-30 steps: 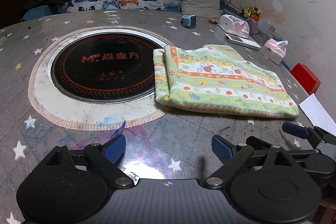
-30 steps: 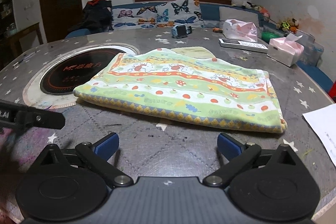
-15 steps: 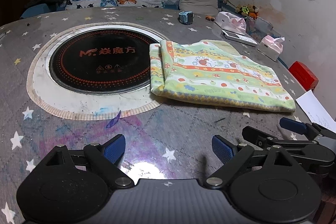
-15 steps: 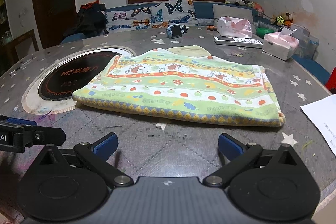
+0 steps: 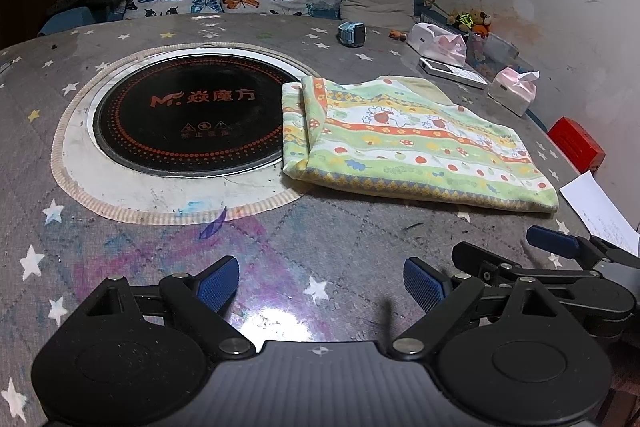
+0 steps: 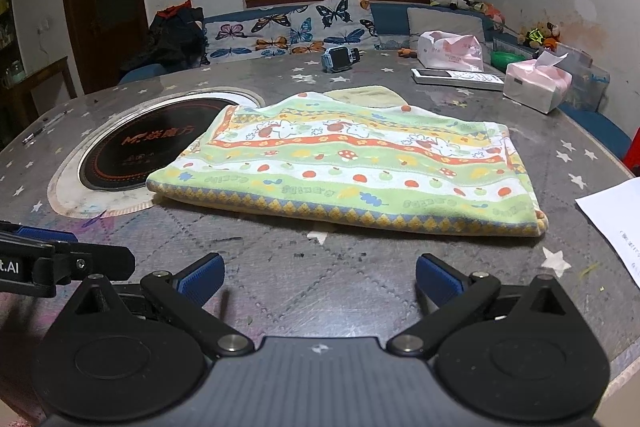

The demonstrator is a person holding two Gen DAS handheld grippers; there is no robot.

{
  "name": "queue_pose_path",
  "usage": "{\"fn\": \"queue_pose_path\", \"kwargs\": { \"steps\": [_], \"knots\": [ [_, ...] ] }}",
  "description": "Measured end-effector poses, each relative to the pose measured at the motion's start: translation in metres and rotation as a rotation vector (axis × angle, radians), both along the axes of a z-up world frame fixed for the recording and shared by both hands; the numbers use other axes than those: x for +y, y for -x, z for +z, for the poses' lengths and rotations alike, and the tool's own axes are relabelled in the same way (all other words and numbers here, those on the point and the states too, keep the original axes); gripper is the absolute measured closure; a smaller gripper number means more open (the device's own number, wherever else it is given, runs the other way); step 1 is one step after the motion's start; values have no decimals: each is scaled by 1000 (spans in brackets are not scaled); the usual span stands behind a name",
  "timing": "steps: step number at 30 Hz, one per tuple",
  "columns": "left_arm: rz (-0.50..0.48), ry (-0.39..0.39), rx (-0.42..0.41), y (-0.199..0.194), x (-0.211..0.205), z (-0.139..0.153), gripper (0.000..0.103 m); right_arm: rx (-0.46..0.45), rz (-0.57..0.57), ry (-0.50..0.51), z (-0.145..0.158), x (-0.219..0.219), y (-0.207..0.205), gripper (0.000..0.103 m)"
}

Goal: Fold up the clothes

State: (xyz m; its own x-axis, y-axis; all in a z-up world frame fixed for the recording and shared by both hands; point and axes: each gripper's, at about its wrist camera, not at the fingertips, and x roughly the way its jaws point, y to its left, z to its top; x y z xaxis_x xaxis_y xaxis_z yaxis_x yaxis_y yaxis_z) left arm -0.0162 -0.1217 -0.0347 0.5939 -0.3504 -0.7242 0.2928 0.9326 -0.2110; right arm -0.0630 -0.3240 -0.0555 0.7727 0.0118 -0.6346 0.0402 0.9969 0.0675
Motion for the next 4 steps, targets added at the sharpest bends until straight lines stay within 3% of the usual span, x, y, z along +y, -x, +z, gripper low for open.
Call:
{"fn": "queue_pose_path", "kwargs": {
  "steps": [4],
  "knots": [
    [1,-4,0,1,0,0,12,-3,-5,-4,0,-1,1,0]
  ]
}}
